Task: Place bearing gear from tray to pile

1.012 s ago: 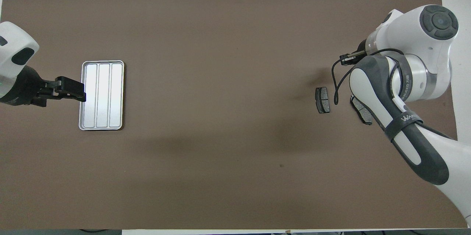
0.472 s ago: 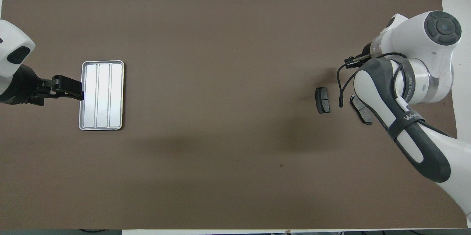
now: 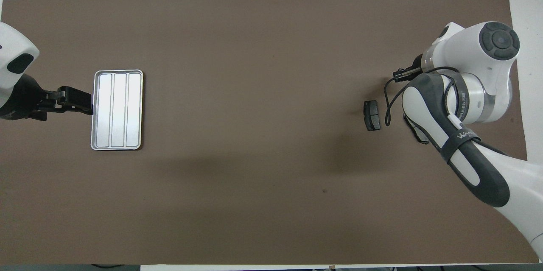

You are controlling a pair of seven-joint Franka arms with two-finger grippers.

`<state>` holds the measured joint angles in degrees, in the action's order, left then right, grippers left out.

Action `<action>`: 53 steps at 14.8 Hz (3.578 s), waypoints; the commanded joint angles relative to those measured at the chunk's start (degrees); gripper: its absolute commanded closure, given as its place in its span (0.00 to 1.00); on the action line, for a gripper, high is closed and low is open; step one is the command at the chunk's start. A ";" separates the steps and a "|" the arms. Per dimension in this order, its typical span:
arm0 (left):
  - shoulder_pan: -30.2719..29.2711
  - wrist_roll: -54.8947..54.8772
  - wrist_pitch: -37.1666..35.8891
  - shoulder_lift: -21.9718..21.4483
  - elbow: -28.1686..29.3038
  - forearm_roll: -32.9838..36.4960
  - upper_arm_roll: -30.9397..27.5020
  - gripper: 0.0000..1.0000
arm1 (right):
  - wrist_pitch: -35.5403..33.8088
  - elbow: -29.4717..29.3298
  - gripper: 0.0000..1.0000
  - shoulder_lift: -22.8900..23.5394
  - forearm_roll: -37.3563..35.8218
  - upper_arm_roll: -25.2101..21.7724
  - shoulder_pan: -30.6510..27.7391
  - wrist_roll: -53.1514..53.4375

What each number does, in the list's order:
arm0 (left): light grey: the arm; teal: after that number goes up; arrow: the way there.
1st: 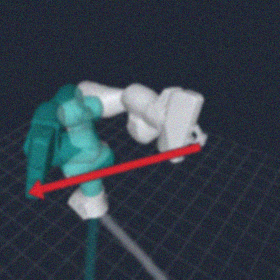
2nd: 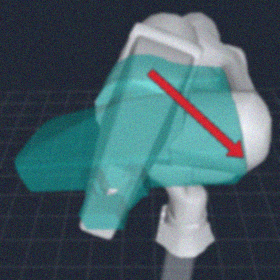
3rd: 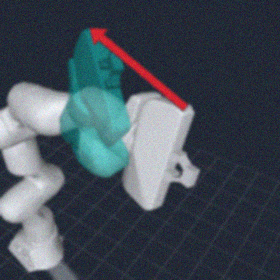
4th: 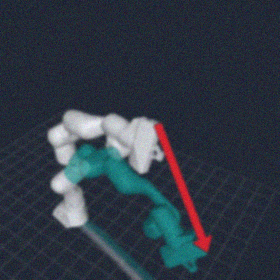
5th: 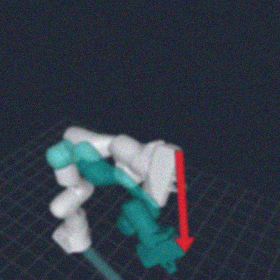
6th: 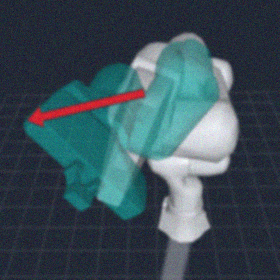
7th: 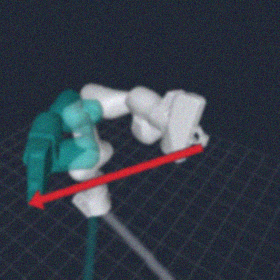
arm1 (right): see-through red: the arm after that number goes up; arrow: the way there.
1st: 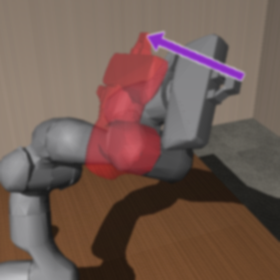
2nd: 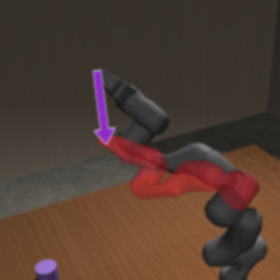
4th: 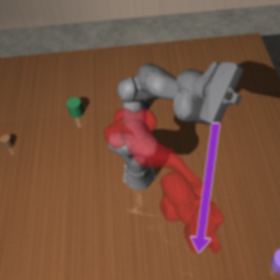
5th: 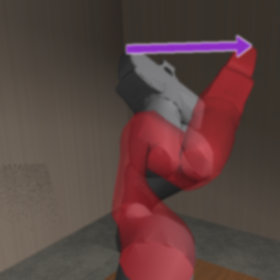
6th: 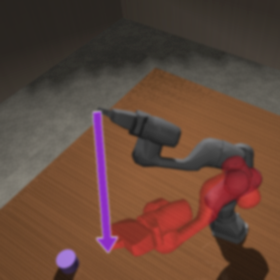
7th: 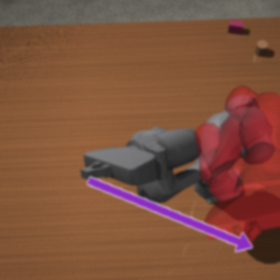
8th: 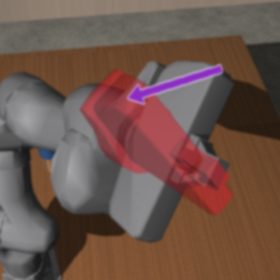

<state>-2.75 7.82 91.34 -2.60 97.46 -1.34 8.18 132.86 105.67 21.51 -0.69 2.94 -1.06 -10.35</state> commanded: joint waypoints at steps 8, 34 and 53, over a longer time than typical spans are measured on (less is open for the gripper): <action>-0.59 -0.44 0.95 -1.09 0.80 0.90 0.52 0.00 | 4.95 2.25 1.00 1.61 0.60 0.84 -1.14 -1.60; -0.07 -0.35 4.54 -1.27 2.12 0.90 0.52 0.00 | -0.30 1.29 0.06 -5.85 0.42 0.66 -0.96 1.57; -0.42 -0.35 4.64 -1.18 2.12 0.99 0.43 0.00 | -38.54 -10.31 0.00 -28.18 0.25 1.10 -0.35 8.25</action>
<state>-2.73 7.82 95.16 -2.60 98.18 -1.33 8.47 95.93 95.36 -4.30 -0.69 3.48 -1.06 -2.78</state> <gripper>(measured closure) 0.000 0.000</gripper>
